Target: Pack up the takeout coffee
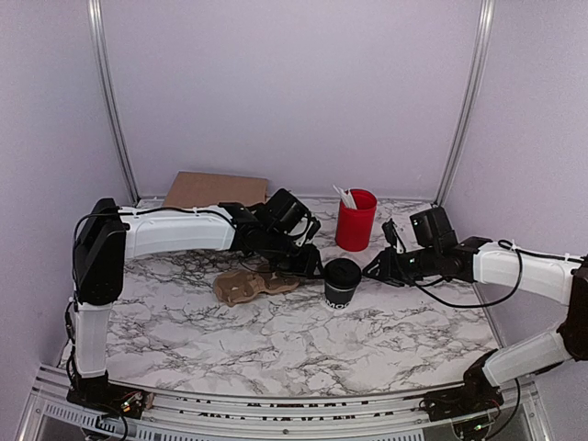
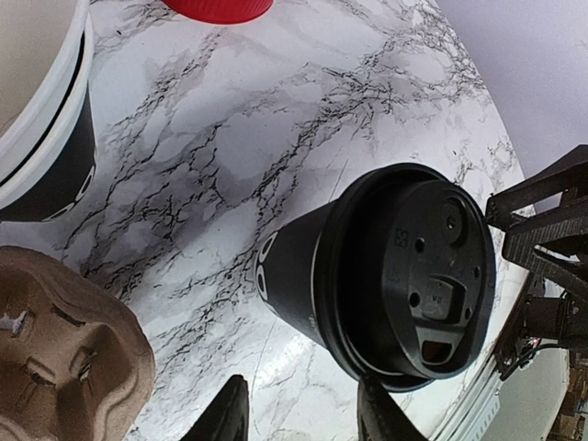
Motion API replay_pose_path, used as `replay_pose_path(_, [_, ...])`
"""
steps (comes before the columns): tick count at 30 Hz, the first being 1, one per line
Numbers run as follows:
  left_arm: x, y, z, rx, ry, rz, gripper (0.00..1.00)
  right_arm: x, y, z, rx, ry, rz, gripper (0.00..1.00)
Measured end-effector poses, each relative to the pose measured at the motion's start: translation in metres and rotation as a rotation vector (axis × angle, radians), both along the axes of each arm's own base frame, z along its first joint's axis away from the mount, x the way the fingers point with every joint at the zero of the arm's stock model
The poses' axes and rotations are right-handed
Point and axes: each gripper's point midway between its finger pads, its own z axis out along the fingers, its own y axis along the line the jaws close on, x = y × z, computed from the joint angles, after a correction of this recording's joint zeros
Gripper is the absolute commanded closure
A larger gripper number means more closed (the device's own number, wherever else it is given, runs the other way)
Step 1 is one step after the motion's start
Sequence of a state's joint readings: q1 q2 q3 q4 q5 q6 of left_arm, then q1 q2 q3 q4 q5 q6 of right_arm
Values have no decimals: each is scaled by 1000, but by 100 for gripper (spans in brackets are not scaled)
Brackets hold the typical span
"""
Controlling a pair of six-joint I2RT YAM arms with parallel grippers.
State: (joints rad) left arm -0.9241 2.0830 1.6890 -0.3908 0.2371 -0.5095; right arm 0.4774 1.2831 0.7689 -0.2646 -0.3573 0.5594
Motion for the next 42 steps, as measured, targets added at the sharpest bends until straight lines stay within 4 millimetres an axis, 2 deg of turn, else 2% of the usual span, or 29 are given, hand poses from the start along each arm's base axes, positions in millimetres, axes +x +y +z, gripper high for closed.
replay_pose_path(8, [-1,-1,-5,3,9,-4,59,1,1,-2,8,10,-9,74])
replay_pose_path(27, [2,-3,0,-5,-2,4,59,4,2,-1,18,9,-19,77])
replay_pose_path(37, [3,-4,2,-9,-4,5,59,3,1,-8,12,29,-23,78])
replay_pose_path(42, [5,-7,10,-25,-15,5,58,3,1,-10,10,36,-24,78])
